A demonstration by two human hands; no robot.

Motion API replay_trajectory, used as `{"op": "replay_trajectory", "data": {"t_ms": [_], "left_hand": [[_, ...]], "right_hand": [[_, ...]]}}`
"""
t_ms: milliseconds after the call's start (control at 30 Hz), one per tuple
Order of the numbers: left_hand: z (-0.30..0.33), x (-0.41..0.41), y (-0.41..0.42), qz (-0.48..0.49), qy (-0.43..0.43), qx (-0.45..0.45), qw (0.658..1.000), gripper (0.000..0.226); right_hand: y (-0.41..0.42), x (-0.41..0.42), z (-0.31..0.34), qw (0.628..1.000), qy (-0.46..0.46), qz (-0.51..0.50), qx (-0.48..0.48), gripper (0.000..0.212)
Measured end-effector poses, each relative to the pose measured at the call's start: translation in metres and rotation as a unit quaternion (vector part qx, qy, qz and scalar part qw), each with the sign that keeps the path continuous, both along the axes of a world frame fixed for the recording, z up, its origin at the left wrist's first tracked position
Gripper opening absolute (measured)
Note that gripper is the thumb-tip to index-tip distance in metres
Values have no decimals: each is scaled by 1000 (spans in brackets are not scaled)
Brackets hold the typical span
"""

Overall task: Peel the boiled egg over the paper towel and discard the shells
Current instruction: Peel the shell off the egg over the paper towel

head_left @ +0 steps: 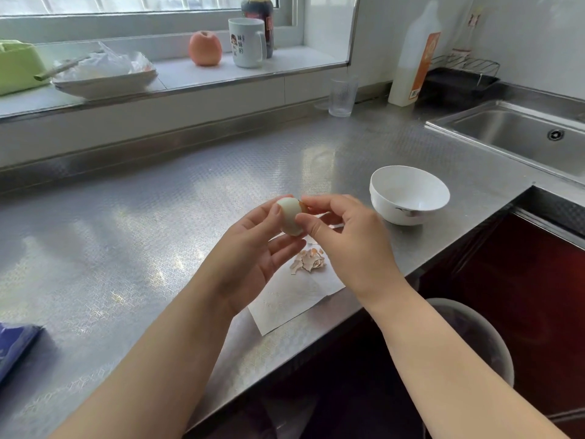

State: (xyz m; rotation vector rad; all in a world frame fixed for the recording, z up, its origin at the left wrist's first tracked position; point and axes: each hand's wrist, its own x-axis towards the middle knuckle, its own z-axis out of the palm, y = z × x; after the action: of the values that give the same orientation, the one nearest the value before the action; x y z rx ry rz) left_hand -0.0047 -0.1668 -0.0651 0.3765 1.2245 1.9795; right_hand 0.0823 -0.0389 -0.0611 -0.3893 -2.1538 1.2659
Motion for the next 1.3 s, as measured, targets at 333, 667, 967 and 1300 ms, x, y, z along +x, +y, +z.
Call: {"op": "replay_trajectory", "data": {"t_ms": [333, 667, 967, 1300], "left_hand": [[0, -1, -2, -10, 63, -54, 997, 36], [0, -1, -2, 8, 57, -28, 998, 36], [-1, -2, -2, 5, 76, -53, 996, 33], [3, -5, -3, 55, -20, -3, 998, 39]], "right_hand": [[4, 1, -9, 999, 14, -21, 21, 13], [-1, -4, -8, 988, 55, -74, 128, 11], [-3, -8, -6, 990, -8, -68, 125, 13], [-1, 2, 2, 999, 30, -20, -7, 21]]}}
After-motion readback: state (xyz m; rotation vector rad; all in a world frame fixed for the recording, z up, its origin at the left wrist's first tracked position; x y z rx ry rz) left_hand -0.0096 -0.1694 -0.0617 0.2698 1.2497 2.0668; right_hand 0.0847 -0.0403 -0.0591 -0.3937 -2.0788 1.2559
